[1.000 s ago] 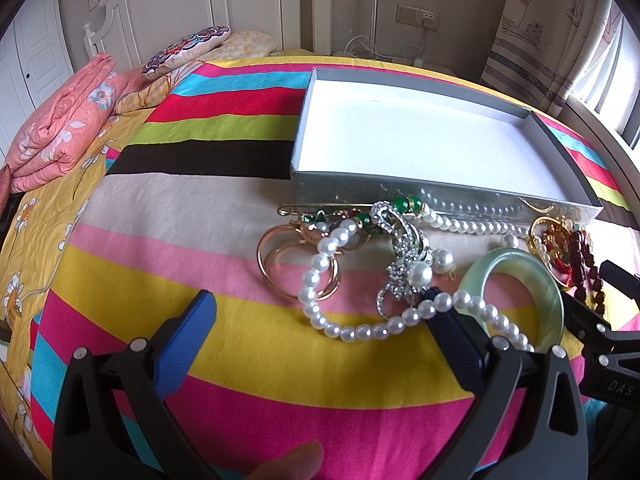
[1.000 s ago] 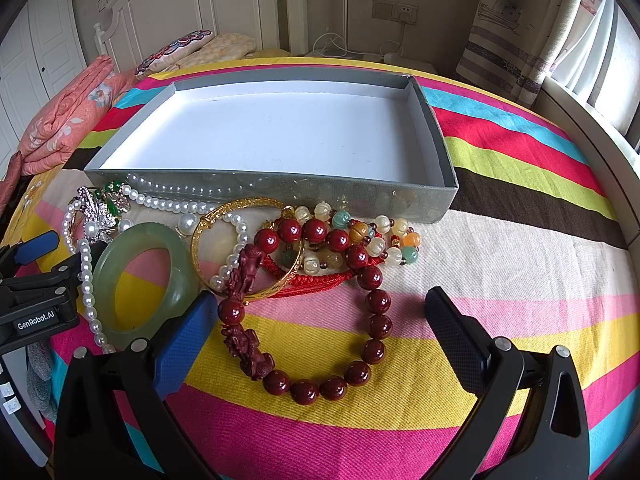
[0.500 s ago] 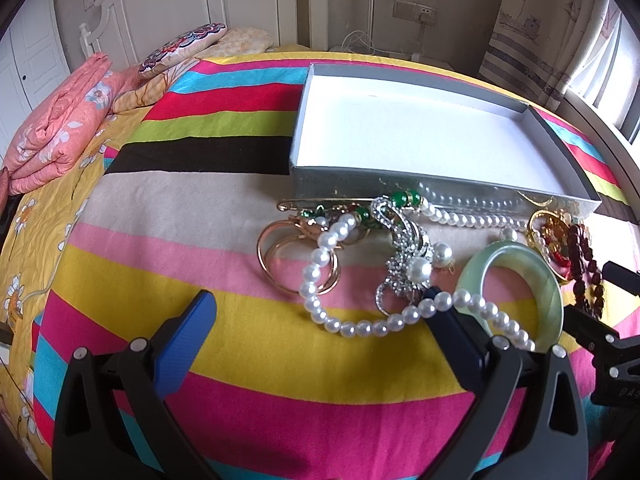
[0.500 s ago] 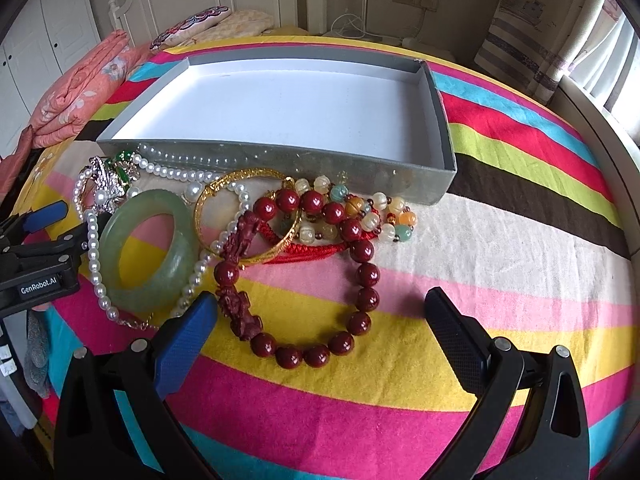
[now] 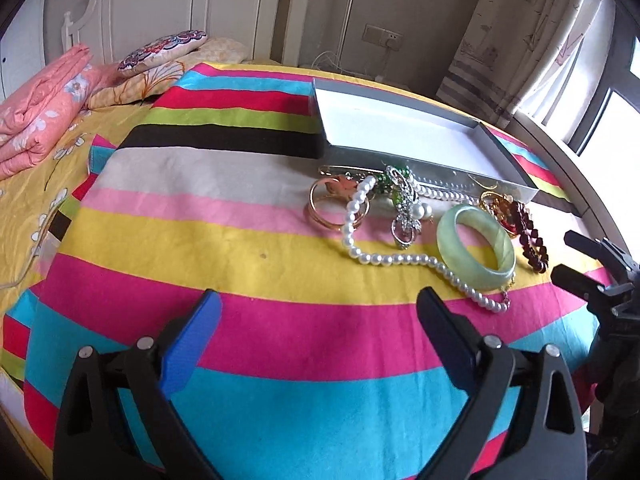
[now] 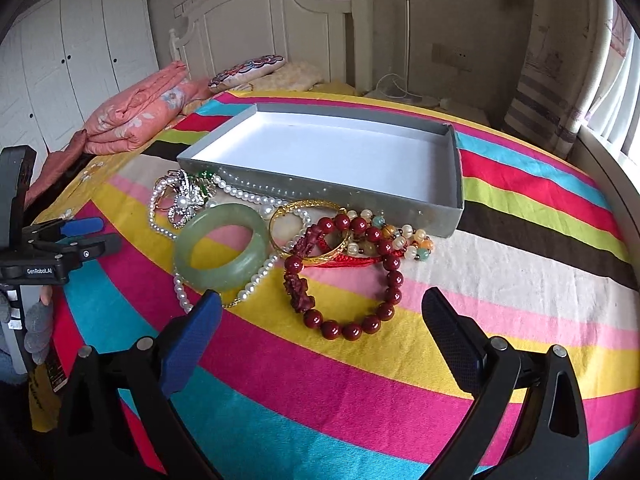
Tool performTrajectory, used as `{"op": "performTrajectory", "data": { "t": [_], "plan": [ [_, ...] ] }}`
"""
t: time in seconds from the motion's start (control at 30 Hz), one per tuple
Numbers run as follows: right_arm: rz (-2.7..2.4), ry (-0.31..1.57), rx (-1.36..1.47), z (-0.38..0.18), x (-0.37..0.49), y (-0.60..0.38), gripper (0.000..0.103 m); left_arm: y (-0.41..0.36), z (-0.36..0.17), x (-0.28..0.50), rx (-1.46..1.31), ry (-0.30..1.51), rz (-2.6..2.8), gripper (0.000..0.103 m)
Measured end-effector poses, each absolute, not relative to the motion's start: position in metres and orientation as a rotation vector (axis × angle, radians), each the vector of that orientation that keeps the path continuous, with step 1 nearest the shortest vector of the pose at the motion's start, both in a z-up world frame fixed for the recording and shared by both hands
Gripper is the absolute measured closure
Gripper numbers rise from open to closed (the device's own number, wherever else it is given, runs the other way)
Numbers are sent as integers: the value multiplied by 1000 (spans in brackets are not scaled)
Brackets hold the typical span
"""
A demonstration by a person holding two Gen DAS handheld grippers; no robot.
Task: Organize jewelry
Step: 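Move both tools toward the jewelry pile beside the white box, then grasp the green jade bangle with the left tool while the right tool grasps the dark red bead bracelet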
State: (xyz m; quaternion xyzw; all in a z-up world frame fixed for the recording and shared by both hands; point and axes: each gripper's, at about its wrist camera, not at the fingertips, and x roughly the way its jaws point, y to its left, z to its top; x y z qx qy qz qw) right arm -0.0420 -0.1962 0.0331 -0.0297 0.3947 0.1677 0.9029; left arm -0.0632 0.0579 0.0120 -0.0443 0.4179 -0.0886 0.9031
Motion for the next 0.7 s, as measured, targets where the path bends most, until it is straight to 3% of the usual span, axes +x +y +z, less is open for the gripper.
{"op": "performTrajectory", "data": {
  "t": [0.07,0.2,0.33,0.43,0.5,0.57,0.7],
  "plan": [
    [359,816,-75,32,-40,-194,28,55,16,-71,-91,850,-225,18],
    [402,853,-88,27,-37,-190,45,32,29,-85,-37,801,-303,21],
    [425,876,-178,21,-30,-175,54,2,36,-89,39,788,-379,29],
    [431,909,-214,15,-19,-168,64,-18,39,-86,101,796,-430,42],
    [422,918,-194,13,-12,-170,82,-30,41,-80,128,803,-462,48],
    [426,917,-144,13,-8,-177,85,-38,41,-74,143,814,-492,53],
    [458,810,-9,27,-24,-199,86,-61,37,-60,205,841,-529,53]
  ]
}}
